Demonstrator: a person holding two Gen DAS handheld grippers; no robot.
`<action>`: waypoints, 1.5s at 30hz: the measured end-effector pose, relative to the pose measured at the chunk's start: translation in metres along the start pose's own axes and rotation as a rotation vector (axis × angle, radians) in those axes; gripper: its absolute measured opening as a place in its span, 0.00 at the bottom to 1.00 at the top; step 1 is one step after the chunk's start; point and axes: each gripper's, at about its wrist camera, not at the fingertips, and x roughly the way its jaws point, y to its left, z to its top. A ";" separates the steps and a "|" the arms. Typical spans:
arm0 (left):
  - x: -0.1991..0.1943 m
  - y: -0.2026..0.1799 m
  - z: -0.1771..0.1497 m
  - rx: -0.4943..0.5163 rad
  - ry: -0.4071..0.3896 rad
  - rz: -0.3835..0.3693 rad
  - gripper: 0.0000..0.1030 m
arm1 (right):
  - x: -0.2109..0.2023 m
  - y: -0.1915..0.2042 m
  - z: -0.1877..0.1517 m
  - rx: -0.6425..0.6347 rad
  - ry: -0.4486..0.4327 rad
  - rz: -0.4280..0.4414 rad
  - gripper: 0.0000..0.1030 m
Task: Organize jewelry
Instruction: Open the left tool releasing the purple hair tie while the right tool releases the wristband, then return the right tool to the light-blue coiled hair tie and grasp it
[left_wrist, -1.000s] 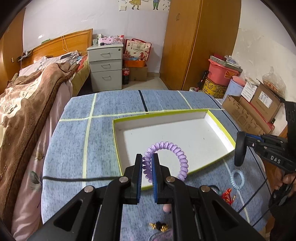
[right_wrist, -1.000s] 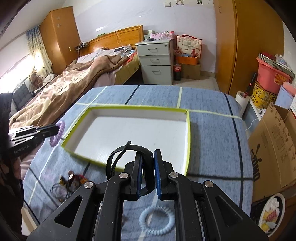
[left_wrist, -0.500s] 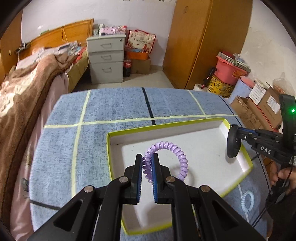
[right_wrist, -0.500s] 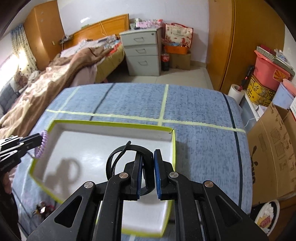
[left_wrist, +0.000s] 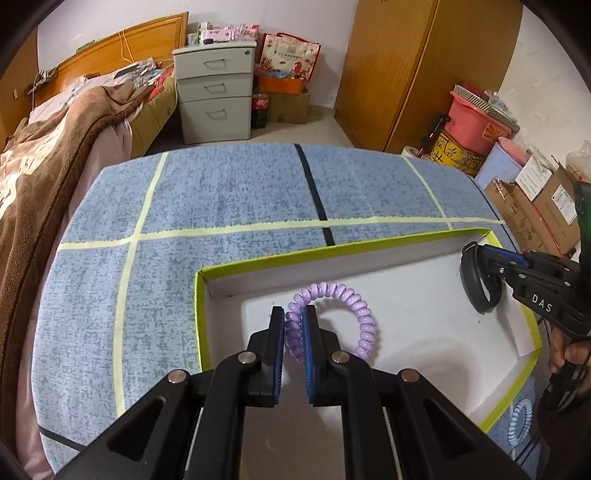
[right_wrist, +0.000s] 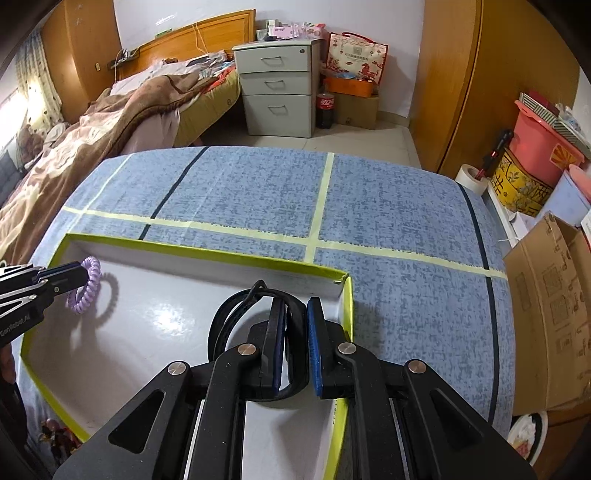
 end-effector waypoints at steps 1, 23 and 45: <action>0.001 0.000 0.000 0.002 0.002 0.000 0.10 | 0.001 0.000 0.000 -0.004 0.001 -0.006 0.12; -0.001 -0.002 0.005 -0.027 0.002 0.009 0.36 | -0.001 -0.002 0.002 0.025 -0.023 0.030 0.24; -0.094 0.004 -0.071 -0.109 -0.168 -0.022 0.52 | -0.093 0.000 -0.063 0.083 -0.163 0.109 0.54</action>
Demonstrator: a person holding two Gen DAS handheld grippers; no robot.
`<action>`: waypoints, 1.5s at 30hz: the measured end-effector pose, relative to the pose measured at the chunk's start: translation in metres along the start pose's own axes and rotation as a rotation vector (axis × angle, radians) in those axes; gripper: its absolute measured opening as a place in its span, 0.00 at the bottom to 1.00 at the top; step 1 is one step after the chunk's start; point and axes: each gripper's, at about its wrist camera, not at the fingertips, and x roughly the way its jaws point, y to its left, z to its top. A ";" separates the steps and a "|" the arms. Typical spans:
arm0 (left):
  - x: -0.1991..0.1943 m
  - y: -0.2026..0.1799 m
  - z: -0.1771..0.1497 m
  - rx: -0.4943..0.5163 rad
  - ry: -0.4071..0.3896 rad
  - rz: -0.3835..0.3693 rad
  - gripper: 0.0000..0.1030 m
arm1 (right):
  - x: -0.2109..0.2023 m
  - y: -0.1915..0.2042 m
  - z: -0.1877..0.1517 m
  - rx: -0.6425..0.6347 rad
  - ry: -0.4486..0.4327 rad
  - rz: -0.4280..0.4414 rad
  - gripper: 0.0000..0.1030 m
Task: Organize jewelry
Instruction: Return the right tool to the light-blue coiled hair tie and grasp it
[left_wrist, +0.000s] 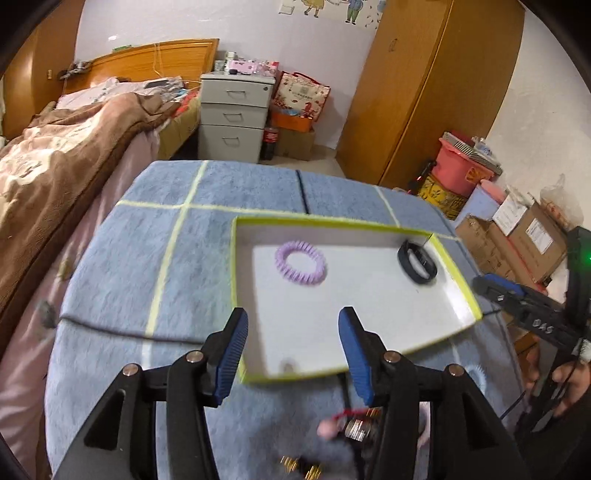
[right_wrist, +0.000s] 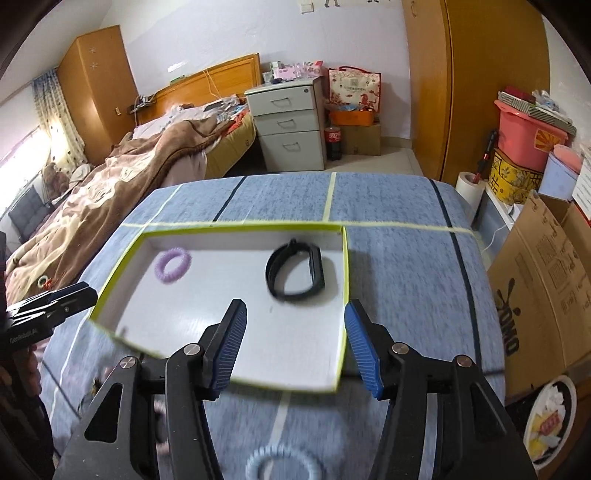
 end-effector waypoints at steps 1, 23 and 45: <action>-0.003 0.001 -0.005 0.003 -0.006 0.010 0.52 | -0.005 0.000 -0.005 0.001 -0.004 -0.002 0.54; -0.033 0.025 -0.077 -0.073 -0.003 -0.034 0.52 | -0.024 -0.015 -0.086 -0.008 0.084 -0.066 0.54; -0.028 0.030 -0.096 -0.090 0.039 -0.046 0.52 | -0.018 0.011 -0.103 -0.107 0.128 -0.108 0.30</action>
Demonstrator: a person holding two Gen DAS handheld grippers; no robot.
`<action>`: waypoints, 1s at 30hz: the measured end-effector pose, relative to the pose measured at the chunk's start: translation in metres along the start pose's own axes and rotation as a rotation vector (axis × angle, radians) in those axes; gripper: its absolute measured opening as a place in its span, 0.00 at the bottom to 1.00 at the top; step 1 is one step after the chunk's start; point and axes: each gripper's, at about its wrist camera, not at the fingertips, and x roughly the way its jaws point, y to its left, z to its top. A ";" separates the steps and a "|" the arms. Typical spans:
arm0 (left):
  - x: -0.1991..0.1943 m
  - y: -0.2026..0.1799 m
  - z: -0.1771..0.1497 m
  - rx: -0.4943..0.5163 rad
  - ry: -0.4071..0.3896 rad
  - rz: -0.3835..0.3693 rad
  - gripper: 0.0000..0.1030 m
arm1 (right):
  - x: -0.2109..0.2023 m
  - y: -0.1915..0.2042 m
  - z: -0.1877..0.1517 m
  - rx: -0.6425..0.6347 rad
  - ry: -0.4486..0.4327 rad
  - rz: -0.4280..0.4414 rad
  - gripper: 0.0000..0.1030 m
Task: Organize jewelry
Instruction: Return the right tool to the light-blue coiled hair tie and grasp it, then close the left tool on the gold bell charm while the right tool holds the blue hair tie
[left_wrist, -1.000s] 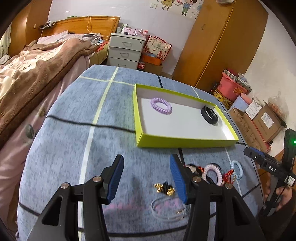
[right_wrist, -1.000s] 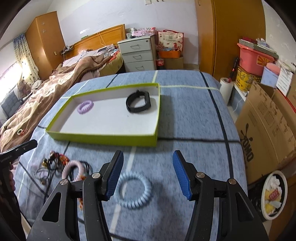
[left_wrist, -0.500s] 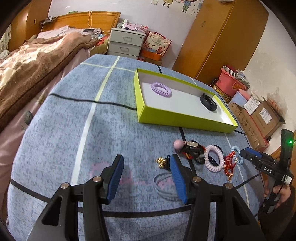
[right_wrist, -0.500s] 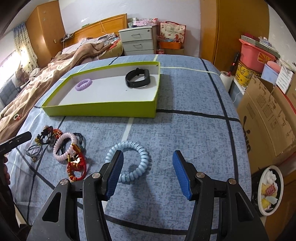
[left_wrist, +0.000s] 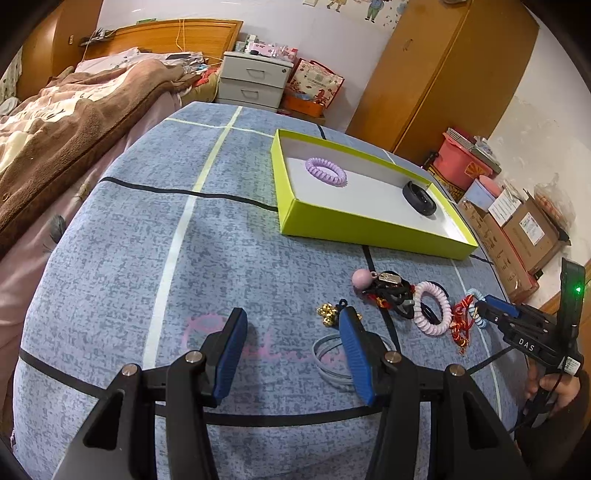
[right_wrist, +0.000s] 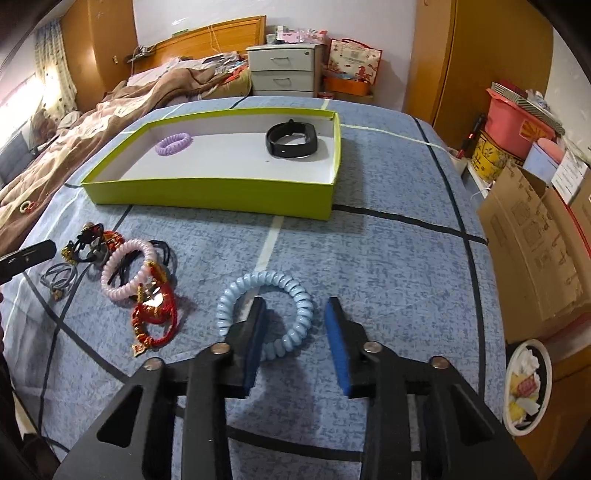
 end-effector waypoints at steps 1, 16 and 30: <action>0.001 0.000 0.000 0.001 0.002 0.000 0.52 | -0.001 0.001 -0.001 -0.003 0.000 0.002 0.28; 0.005 -0.006 0.002 0.040 0.017 -0.006 0.52 | -0.012 -0.008 0.002 0.049 -0.056 0.034 0.09; 0.018 -0.030 0.006 0.134 0.045 -0.018 0.52 | -0.018 -0.003 0.008 0.077 -0.098 0.089 0.10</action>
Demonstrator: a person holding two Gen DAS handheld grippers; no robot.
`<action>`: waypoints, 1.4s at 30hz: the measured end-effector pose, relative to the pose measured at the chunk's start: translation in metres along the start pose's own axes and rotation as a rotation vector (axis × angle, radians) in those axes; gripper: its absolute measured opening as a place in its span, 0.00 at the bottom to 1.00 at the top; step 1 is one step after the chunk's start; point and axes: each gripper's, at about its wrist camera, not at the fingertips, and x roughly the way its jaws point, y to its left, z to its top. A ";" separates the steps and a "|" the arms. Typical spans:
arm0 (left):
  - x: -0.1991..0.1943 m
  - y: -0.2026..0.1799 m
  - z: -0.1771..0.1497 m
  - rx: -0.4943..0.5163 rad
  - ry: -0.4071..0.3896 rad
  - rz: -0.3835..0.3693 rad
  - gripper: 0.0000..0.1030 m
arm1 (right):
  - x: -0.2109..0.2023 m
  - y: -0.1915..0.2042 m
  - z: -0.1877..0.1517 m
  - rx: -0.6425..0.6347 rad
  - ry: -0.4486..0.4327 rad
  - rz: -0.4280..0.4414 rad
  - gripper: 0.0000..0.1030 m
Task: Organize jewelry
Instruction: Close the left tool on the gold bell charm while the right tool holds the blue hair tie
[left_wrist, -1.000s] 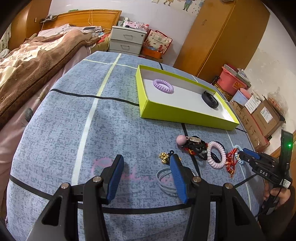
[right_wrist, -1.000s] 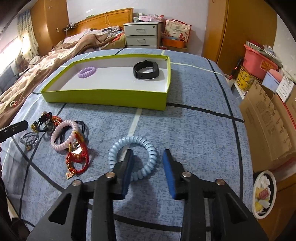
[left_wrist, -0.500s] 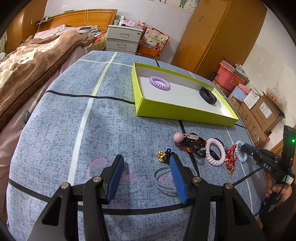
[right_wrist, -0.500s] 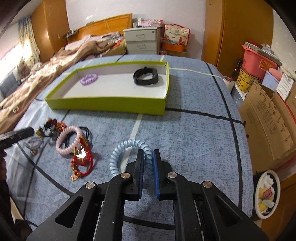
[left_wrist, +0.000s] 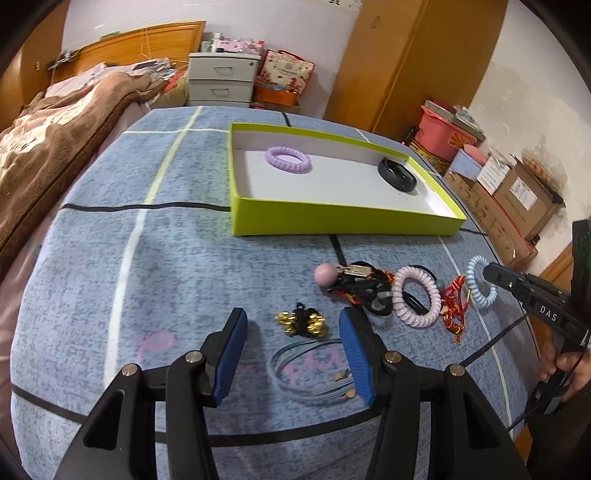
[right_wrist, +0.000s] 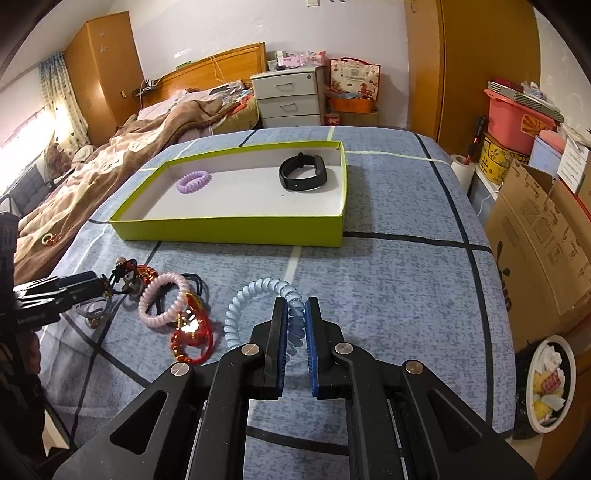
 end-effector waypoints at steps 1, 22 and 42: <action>0.001 -0.001 0.000 0.004 0.002 0.009 0.52 | 0.000 0.001 0.000 0.000 -0.003 0.003 0.10; 0.007 -0.016 0.000 0.078 0.001 0.092 0.25 | -0.004 0.006 0.001 0.007 -0.014 0.025 0.10; -0.009 -0.017 0.009 0.070 -0.052 0.080 0.24 | -0.012 0.005 0.008 0.024 -0.045 0.022 0.10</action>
